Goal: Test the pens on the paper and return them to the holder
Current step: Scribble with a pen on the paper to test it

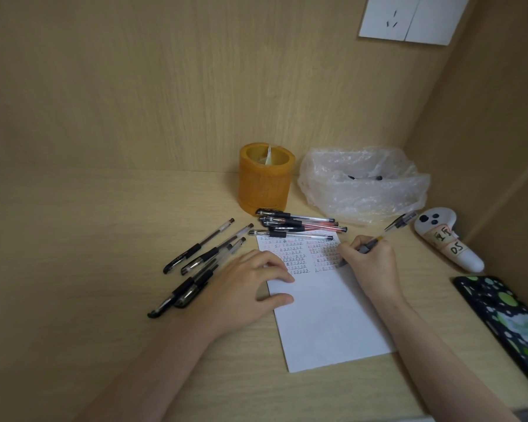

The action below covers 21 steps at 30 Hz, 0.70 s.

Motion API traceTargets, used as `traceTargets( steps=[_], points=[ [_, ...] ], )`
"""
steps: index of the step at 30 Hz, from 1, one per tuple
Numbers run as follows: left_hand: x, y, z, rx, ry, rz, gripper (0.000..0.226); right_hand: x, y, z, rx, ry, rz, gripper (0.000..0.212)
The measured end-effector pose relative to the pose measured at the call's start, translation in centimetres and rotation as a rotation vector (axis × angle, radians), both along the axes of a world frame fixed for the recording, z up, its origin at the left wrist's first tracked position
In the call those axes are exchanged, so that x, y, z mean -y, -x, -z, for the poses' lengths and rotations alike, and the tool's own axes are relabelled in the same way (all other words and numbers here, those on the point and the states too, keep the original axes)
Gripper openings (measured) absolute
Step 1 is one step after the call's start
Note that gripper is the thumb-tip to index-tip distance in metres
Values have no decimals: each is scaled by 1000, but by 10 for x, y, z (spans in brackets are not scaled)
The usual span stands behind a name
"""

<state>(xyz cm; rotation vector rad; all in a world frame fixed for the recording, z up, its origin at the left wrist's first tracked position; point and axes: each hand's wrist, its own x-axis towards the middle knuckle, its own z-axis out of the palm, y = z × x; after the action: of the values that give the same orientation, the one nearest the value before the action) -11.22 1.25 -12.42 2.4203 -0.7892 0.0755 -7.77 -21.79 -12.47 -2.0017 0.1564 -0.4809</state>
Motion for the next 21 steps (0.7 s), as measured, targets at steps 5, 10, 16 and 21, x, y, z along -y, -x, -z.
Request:
traceTargets(
  steps=[5, 10, 16, 21],
  points=[
    [0, 0, 0, 8, 7, 0, 32, -2, 1, -1, -17, 27, -8, 21],
    [0, -1, 1, 10, 17, 2, 33, -2, 2, -2, -19, 43, 0, 21],
    [0, -1, 1, -9, 12, -3, 32, 1, 0, 0, -13, 86, 51, 23],
    [0, -1, 1, -9, 0, -5, 34, 1, 0, 0, -1, 73, 37, 22]
  ],
)
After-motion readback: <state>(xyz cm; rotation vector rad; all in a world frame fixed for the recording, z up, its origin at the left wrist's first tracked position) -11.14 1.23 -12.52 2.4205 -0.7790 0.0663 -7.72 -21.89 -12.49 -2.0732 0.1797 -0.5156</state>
